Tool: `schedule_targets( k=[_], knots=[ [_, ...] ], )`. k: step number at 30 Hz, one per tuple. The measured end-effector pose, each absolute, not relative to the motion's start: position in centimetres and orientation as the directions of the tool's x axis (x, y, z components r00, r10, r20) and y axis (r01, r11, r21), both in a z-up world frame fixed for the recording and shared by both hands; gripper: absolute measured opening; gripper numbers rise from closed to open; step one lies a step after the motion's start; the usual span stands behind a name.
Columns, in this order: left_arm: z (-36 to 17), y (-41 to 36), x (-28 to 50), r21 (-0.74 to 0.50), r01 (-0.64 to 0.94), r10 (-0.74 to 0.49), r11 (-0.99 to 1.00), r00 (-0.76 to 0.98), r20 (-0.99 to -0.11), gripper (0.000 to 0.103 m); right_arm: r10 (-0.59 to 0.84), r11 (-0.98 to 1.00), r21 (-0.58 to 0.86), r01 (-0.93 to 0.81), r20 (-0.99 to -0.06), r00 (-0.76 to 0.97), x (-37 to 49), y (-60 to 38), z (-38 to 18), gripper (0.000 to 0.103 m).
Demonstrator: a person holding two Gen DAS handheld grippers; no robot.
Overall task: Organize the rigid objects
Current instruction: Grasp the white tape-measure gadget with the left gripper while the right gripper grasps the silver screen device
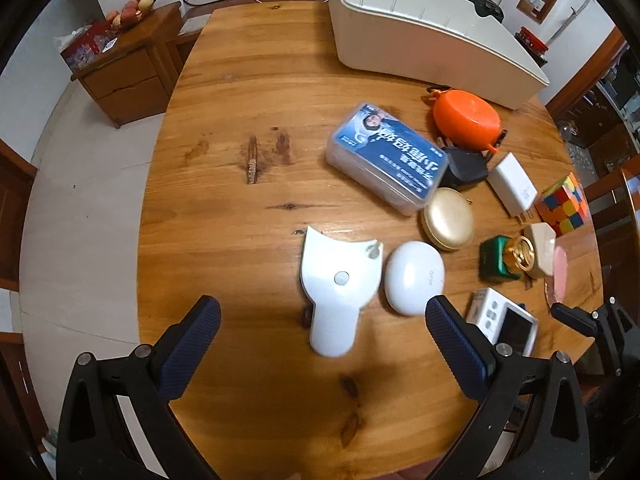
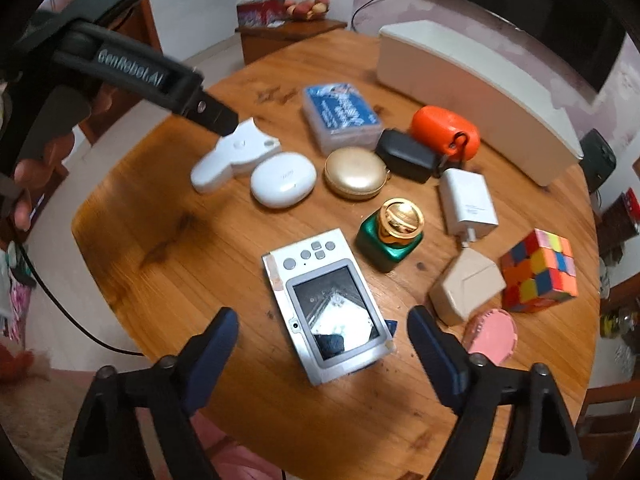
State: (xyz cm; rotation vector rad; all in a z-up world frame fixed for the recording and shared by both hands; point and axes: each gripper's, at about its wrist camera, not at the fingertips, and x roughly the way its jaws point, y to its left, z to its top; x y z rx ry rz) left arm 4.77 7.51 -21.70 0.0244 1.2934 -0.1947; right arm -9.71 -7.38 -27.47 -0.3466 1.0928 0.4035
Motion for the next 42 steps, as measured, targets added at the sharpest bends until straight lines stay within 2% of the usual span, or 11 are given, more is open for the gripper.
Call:
schedule_targets(
  k=[6, 10, 18, 28, 34, 35, 37, 38, 42],
  knots=[
    [-23.0, 7.2, 6.2, -0.092, 0.164, -0.129, 0.982, 0.233, -0.964, 0.102, 0.154, 0.866, -0.067, -0.495, -0.907, 0.392, -8.5, -7.1, -28.6, 0.083],
    [-23.7, 7.0, 6.7, -0.075, 0.172, -0.113, 0.982, 0.22, -0.969, 0.101, 0.153, 0.862, -0.058, -0.503, -0.917, 0.368, -7.9, -6.9, -29.5, 0.067],
    [-25.4, 6.2, 7.9, -0.03, 0.194, -0.067, 0.981, 0.185, -0.981, 0.095, 0.158, 0.863, -0.048, -0.502, -0.92, 0.359, -8.1, -6.9, -29.5, 0.066],
    [-27.5, 7.1, 9.3, -0.046, 0.137, -0.061, 0.99, 0.114, -0.992, 0.092, 0.148, 0.856, -0.05, -0.515, -0.93, 0.337, -7.2, -6.9, -30.4, 0.066],
    [-28.5, 6.5, 9.2, 0.014, 0.158, -0.006, 0.987, 0.127, -0.992, 0.091, 0.138, 0.852, -0.06, -0.521, -0.933, 0.333, -6.5, -6.4, -30.9, 0.066],
    [-28.6, 6.4, 9.2, 0.016, 0.153, -0.004, 0.988, 0.132, -0.991, 0.088, 0.135, 0.852, -0.062, -0.521, -0.934, 0.332, -6.6, -6.3, -31.0, 0.066],
    [-28.3, 6.0, 9.0, 0.015, 0.155, -0.009, 0.988, 0.152, -0.988, 0.074, 0.126, 0.85, -0.068, -0.522, -0.937, 0.327, -6.4, -6.1, -31.2, 0.067],
    [-27.9, 5.6, 8.9, 0.013, 0.163, -0.015, 0.987, 0.166, -0.986, 0.059, 0.123, 0.85, -0.069, -0.523, -0.938, 0.324, -6.3, -6.0, -31.4, 0.067],
    [-28.1, 5.4, 9.2, -0.007, 0.154, -0.03, 0.988, 0.146, -0.989, 0.058, 0.118, 0.86, -0.056, -0.507, -0.945, 0.304, -5.5, -5.7, -31.6, 0.063]
  ],
)
